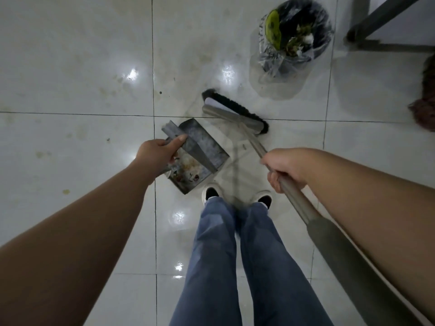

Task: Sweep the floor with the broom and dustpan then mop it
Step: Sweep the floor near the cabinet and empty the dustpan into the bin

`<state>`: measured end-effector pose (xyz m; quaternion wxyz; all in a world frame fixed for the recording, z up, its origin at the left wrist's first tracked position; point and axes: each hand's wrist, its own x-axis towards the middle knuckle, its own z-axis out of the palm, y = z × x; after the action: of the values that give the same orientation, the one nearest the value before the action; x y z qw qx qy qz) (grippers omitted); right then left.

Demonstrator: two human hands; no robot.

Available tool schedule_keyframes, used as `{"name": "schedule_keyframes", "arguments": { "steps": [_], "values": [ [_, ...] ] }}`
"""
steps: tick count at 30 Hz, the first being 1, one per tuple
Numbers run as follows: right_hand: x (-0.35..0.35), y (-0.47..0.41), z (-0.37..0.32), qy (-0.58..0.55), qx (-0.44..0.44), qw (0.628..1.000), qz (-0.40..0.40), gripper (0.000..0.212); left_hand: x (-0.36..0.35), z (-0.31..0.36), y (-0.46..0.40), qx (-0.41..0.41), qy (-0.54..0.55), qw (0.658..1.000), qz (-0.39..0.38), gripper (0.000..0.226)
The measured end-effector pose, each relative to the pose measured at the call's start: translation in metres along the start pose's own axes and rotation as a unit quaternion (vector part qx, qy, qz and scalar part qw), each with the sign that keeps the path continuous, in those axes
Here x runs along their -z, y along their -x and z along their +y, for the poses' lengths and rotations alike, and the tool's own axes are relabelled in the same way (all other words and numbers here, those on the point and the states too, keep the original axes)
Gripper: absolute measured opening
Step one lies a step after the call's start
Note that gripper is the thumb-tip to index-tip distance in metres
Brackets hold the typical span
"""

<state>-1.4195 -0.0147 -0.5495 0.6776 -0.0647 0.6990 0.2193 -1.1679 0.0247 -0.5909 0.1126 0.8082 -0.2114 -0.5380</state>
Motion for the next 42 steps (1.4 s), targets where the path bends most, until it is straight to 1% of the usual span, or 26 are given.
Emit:
{"name": "schedule_keyframes", "arguments": {
  "steps": [3,6,8,11,13,16,18,21,24,26,28,29,30,32,33,34,36,37,40,42],
  "values": [
    [-0.018,0.005,0.022,0.025,-0.015,0.999,-0.027,0.042,-0.003,-0.004,0.004,-0.002,0.022,1.0,-0.015,0.038],
    [-0.021,0.016,0.045,-0.009,-0.025,0.997,-0.071,0.047,0.0,-0.007,0.008,-0.016,-0.001,1.0,-0.011,0.035],
    [-0.015,0.025,0.061,-0.034,-0.02,0.997,-0.064,0.045,0.003,-0.01,0.01,-0.013,-0.016,1.0,-0.01,0.034],
    [0.0,0.038,0.078,-0.05,0.006,0.998,-0.023,0.033,0.008,-0.016,0.016,-0.013,-0.033,0.999,-0.005,0.038],
    [0.012,0.044,0.079,-0.067,0.01,0.998,-0.005,0.031,0.008,-0.02,0.02,-0.019,-0.04,0.999,-0.004,0.04],
    [0.026,0.047,0.074,-0.097,0.008,0.995,-0.003,0.033,0.003,-0.025,0.025,-0.023,-0.045,0.999,-0.009,0.041],
    [0.034,0.045,0.068,-0.146,0.01,0.989,-0.02,0.033,-0.001,-0.027,0.027,-0.03,-0.052,0.998,-0.003,0.041],
    [0.045,0.04,0.067,-0.249,0.002,0.965,-0.082,0.028,-0.005,-0.028,0.032,-0.046,-0.06,0.997,0.017,0.044],
    [0.054,0.028,0.071,-0.353,0.002,0.925,-0.139,0.029,-0.01,-0.027,0.038,-0.041,-0.06,0.997,0.034,0.045],
    [0.056,0.02,0.07,-0.408,0.042,0.894,-0.181,0.015,-0.014,-0.031,0.042,-0.038,-0.05,0.996,0.055,0.046],
    [0.062,0.014,0.072,-0.464,0.082,0.861,-0.192,0.038,-0.022,-0.033,0.047,-0.038,-0.039,0.997,0.06,0.046],
    [0.066,0.014,0.073,-0.484,0.093,0.846,-0.201,0.043,-0.026,-0.034,0.05,-0.038,-0.035,0.997,0.06,0.046],
    [0.069,0.014,0.073,-0.492,0.096,0.839,-0.211,0.037,-0.03,-0.035,0.053,-0.038,-0.029,0.997,0.063,0.046],
    [0.074,0.012,0.073,-0.473,0.088,0.858,-0.18,0.006,-0.037,-0.037,0.057,-0.041,-0.024,0.996,0.069,0.047],
    [0.077,0.007,0.072,-0.446,0.073,0.879,-0.151,0.02,-0.039,-0.038,0.058,-0.044,-0.024,0.996,0.073,0.047],
    [0.081,0.004,0.072,-0.404,0.058,0.903,-0.131,0.029,-0.041,-0.039,0.059,-0.048,-0.024,0.996,0.077,0.047],
    [0.082,0.002,0.071,-0.319,0.049,0.943,-0.088,0.033,-0.043,-0.038,0.061,-0.054,-0.029,0.994,0.086,0.048],
    [0.082,0.004,0.071,-0.283,0.051,0.956,-0.067,0.034,-0.043,-0.038,0.063,-0.056,-0.034,0.994,0.091,0.048],
    [0.086,0.009,0.076,-0.201,0.051,0.977,-0.044,0.04,-0.041,-0.041,0.069,-0.063,-0.048,0.991,0.106,0.049],
    [0.087,0.015,0.085,-0.194,0.055,0.978,-0.049,0.042,-0.037,-0.048,0.077,-0.067,-0.054,0.99,0.107,0.05]
  ]
}}
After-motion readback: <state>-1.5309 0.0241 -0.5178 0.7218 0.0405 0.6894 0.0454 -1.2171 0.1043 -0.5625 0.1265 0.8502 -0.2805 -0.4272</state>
